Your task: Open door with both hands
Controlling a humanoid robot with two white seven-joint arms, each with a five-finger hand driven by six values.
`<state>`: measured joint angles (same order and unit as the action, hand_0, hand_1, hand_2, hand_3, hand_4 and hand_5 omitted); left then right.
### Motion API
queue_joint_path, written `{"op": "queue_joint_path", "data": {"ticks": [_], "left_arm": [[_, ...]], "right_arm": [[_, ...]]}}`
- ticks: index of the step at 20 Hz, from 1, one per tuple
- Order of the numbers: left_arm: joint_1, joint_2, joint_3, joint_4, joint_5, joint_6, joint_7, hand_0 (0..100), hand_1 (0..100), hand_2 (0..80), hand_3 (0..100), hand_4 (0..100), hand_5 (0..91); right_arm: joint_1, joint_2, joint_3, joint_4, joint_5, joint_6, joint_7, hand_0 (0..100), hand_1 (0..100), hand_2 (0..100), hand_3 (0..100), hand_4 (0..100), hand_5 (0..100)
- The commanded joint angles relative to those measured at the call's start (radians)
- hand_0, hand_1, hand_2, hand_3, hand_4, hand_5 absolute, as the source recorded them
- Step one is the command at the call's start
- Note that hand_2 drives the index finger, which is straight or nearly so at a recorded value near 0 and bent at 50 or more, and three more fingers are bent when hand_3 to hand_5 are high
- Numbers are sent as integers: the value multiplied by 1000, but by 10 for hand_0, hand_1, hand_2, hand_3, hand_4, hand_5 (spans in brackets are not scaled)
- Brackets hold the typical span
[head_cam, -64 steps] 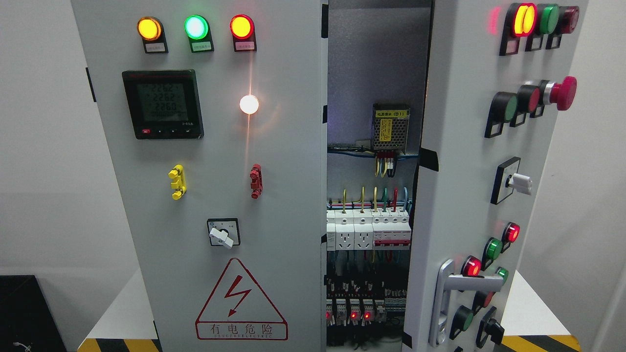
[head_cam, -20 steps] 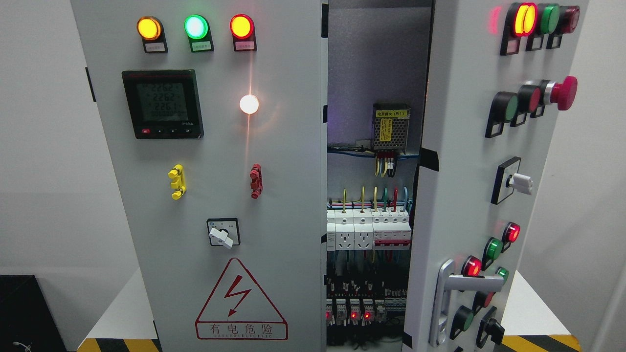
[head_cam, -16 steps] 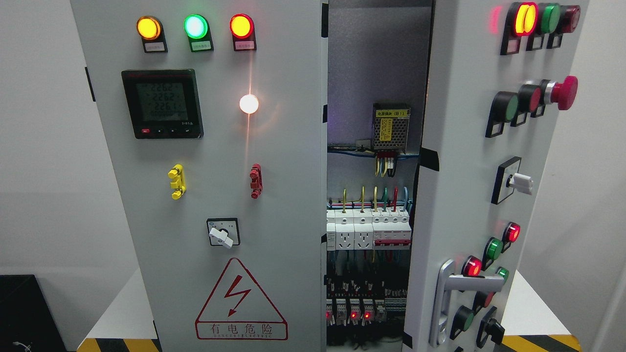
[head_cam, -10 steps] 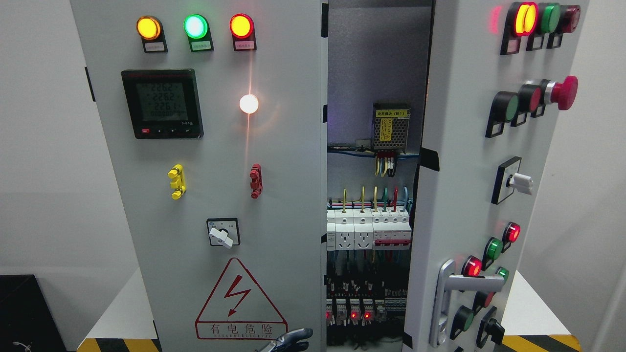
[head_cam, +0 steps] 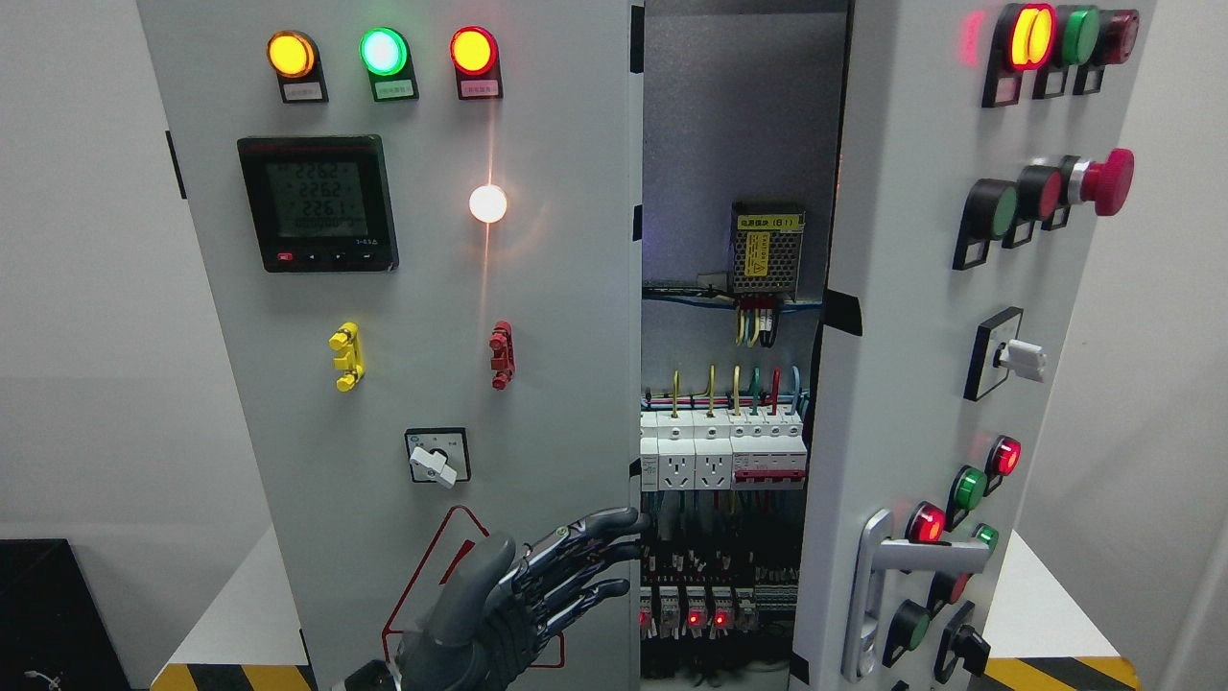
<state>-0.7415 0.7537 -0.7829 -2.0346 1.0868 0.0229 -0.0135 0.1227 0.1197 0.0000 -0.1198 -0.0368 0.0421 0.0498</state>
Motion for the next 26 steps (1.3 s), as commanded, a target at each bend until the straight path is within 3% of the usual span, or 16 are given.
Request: {"op": "queue_joint_path", "data": {"ticks": [1,4,10,26], "left_arm": [[-182,23,-62,16,194,41,0,0,0,0,0,0,0],[-263,1,-78,45,301,83,0,0,0,0,0,0,0],[-355,-63,-76,79,415,149,0,0,0,0,0,0,0],[-478,-235,-76,134,481,186,1,0,0,0,0,0,0]], "right_arm": [[0,0,9,0,0,1,-1,191,0,0,0,0,0],[0,0,9,0,0,1,-1,191,0,0,0,0,0],[0,0,9,0,0,1,-1,191,0,0,0,0,0],[0,0,9,0,0,-1,-1,191,0,0,0,0,0]]}}
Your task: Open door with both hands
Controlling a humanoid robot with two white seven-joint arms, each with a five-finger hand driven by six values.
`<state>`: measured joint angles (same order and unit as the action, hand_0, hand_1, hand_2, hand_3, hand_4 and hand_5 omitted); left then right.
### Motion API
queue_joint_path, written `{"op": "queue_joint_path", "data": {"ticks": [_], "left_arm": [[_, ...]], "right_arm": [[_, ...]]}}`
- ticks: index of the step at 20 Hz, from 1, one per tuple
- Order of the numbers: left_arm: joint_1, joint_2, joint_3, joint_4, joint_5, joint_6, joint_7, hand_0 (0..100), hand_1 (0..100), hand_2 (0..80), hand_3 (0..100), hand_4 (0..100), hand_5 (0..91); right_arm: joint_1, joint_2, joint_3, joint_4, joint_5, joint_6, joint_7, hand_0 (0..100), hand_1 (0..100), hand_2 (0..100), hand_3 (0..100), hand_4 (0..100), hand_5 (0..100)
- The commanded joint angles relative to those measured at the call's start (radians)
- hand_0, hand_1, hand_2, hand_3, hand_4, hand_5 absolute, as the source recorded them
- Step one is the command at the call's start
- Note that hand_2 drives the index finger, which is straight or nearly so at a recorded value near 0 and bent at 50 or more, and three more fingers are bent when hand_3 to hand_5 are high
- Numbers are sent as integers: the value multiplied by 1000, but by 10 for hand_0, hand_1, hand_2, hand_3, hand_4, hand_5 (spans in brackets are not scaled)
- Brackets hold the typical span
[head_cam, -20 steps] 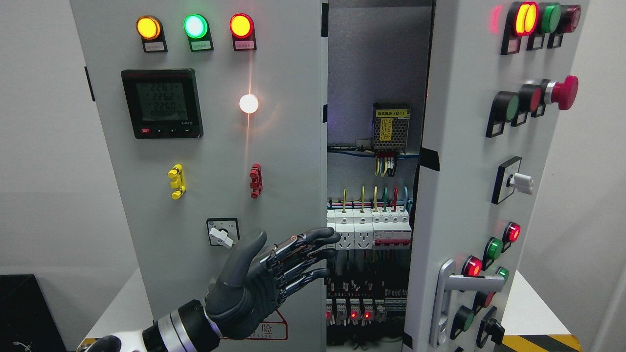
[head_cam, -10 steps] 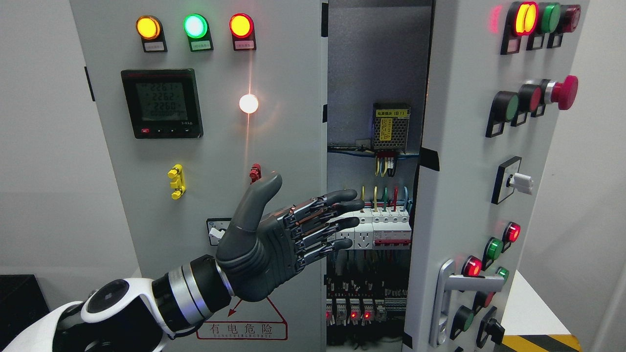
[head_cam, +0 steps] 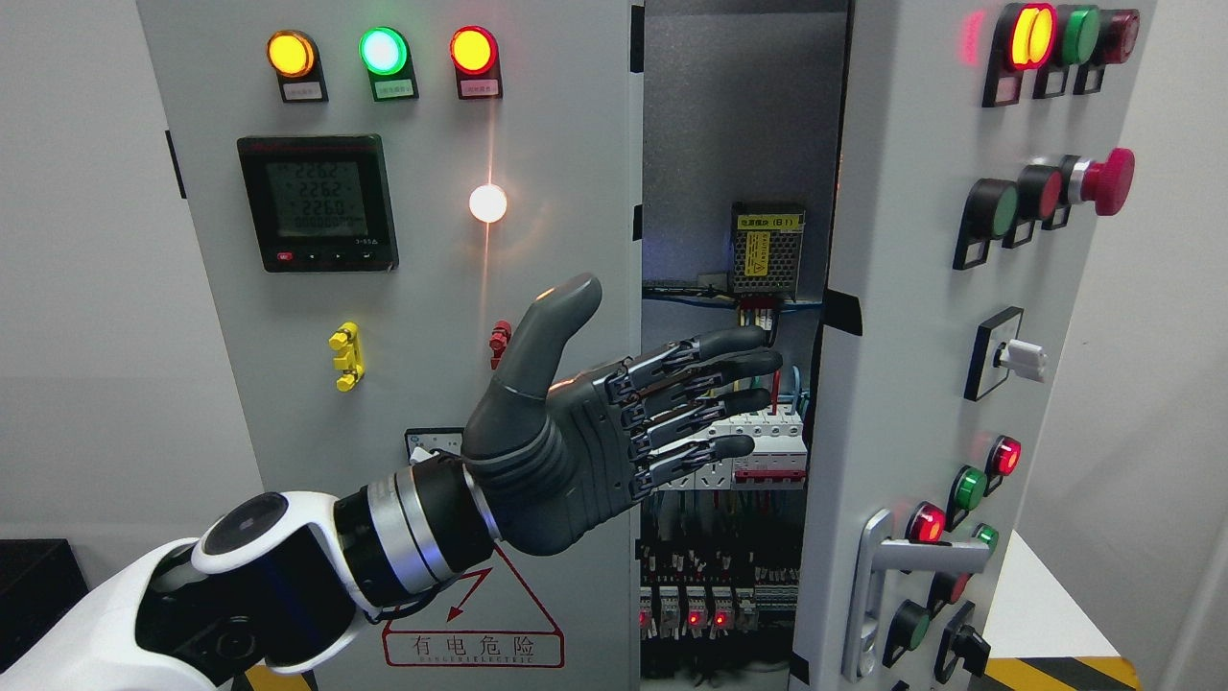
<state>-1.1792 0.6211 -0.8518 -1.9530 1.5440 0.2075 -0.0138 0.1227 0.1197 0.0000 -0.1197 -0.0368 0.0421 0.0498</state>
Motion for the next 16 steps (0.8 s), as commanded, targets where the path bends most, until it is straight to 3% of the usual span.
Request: {"op": "queue_joint_path", "data": {"ticks": [1,16], "left_arm": [[-42,-110,-9,62,24,3,2,0,0,0,0,0,0],[-57,-166,-52,86,25,1,2,0,0,0,0,0,0]], "right_arm": [[0,0,9,0,0,1,-1,191,0,0,0,0,0],[0,0,9,0,0,1,-1,191,0,0,0,0,0]]}}
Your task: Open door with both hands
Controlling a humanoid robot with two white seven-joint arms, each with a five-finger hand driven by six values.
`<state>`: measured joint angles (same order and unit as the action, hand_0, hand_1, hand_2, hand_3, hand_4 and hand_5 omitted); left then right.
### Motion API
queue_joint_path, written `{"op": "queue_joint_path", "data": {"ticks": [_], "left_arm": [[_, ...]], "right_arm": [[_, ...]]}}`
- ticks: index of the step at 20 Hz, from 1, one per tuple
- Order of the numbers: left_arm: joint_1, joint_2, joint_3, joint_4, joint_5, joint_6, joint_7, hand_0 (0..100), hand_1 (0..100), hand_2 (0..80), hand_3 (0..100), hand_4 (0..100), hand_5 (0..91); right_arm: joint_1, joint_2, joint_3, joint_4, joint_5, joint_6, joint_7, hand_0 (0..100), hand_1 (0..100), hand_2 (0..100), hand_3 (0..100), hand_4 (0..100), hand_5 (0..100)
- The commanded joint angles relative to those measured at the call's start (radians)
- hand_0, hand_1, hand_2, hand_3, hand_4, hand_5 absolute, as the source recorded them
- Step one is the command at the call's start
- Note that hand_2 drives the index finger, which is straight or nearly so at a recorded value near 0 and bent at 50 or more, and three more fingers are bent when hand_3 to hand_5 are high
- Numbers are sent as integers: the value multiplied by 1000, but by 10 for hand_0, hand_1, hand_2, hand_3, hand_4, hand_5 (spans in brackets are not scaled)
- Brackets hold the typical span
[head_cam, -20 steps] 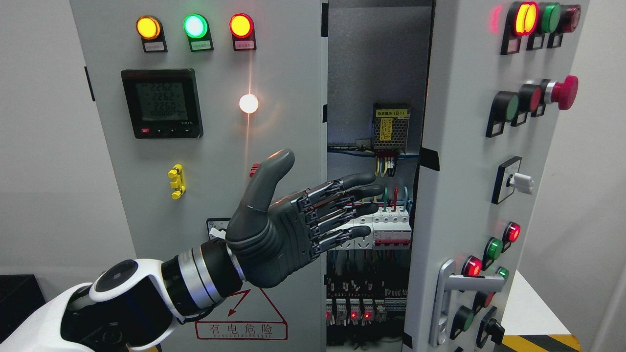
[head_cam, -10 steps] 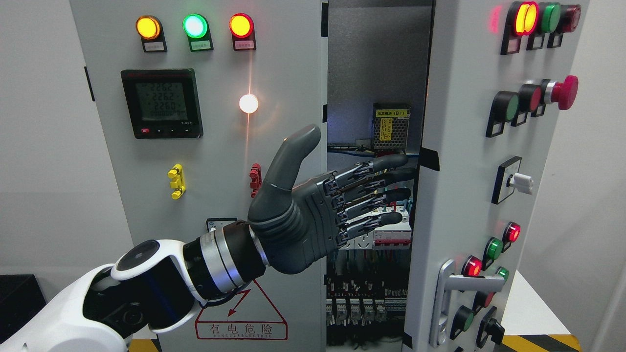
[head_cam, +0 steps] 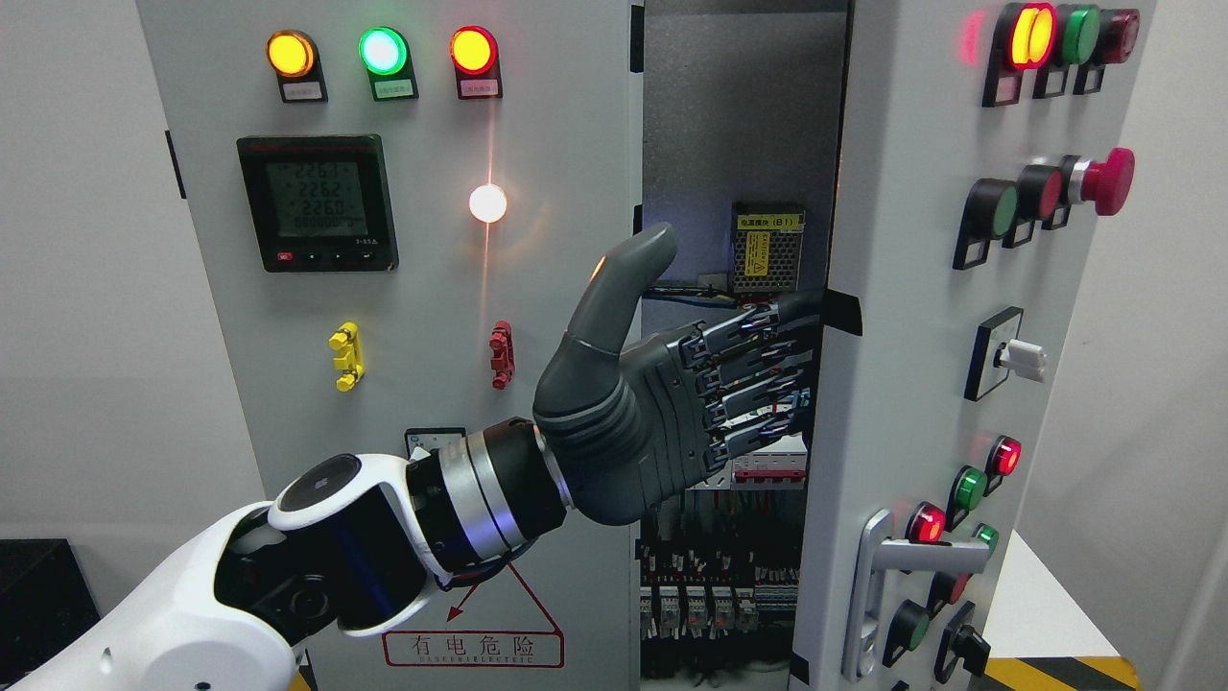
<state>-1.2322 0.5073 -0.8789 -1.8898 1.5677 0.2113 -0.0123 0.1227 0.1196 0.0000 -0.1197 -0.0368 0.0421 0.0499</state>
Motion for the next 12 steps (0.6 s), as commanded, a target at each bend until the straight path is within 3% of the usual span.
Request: {"op": "queue_joint_path", "data": {"ticks": [1,12], "left_arm": [[-4,-56,-25,21,2,-3,0,0,0,0,0,0,0],[-7,-85,-26,15,6,-3,-2,0,0,0,0,0,0]], "right_arm": [[0,0,9,0,0,1,-1,191,0,0,0,0,0],[0,0,9,0,0,1,-1,191,0,0,0,0,0]]}}
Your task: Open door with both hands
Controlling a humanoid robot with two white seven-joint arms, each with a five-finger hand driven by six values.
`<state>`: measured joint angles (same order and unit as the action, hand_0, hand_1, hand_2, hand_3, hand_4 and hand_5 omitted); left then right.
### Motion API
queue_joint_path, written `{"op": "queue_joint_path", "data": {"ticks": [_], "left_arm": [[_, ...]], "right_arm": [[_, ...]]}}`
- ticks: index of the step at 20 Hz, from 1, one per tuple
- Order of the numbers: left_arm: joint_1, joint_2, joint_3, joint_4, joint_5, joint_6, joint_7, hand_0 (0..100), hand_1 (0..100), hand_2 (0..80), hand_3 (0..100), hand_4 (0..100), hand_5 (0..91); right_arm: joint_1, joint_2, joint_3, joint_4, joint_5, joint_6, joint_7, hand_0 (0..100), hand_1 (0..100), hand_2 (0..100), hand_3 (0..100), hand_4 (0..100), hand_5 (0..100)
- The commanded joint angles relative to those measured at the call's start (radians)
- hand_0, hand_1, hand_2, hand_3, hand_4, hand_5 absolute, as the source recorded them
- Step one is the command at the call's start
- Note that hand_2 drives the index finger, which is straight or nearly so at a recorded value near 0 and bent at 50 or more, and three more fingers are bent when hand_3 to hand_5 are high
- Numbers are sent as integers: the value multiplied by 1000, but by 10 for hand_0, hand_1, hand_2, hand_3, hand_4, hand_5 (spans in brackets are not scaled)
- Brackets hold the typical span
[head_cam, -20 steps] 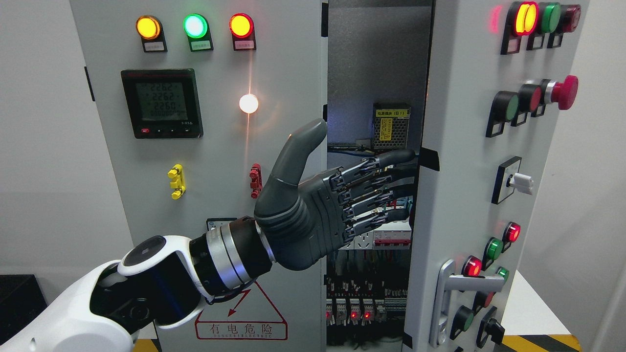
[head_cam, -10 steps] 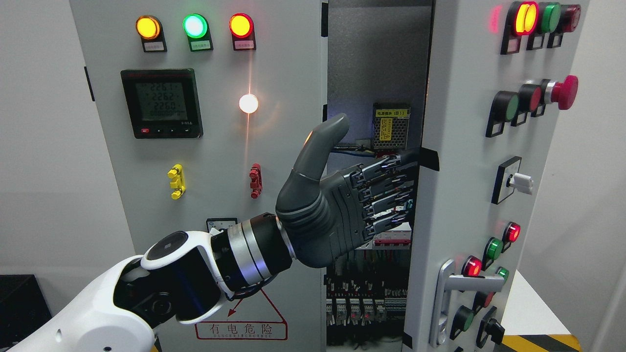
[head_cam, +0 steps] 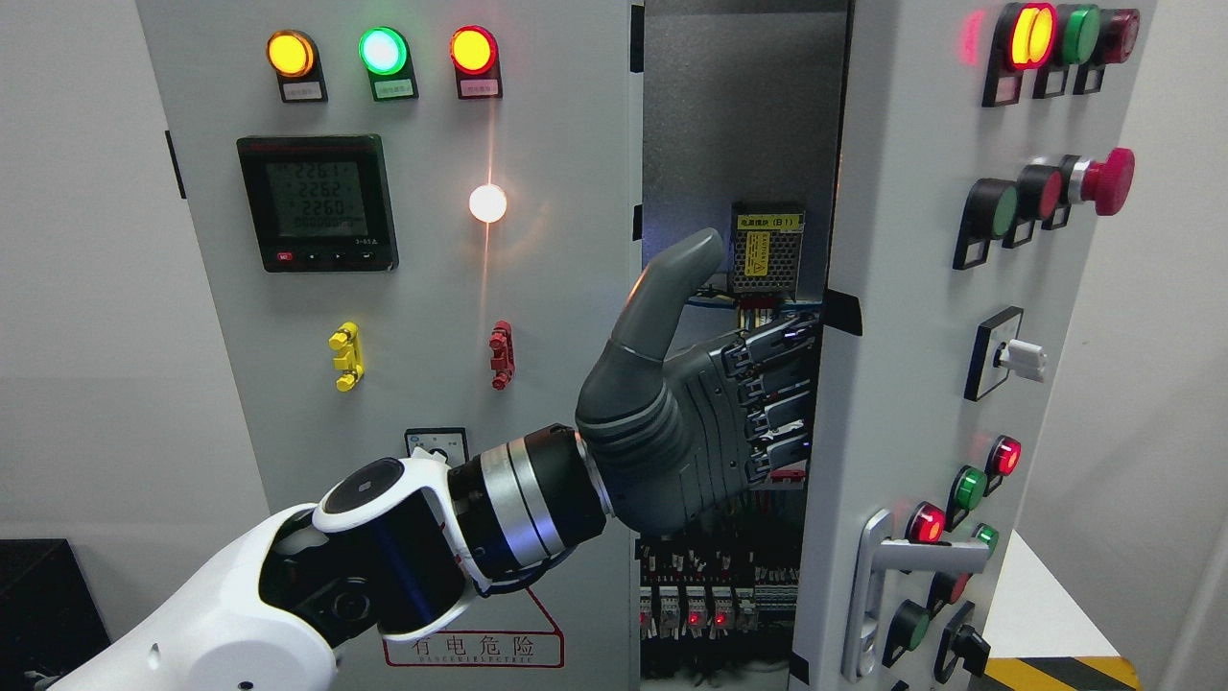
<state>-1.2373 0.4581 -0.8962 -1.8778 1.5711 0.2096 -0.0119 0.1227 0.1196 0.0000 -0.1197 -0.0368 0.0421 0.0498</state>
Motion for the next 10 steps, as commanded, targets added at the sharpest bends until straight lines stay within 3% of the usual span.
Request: {"op": "queue_joint_path", "data": {"ticks": [1,10], "left_arm": [[-2,-36,-9,2,3,-1,-2,0,0,0,0,0,0],[-10,-71,-32,-1,3,-1,-2,0,0,0,0,0,0]], "right_arm": [[0,0,9,0,0,1,-1,191,0,0,0,0,0],[0,0,9,0,0,1,-1,191,0,0,0,0,0]]}}
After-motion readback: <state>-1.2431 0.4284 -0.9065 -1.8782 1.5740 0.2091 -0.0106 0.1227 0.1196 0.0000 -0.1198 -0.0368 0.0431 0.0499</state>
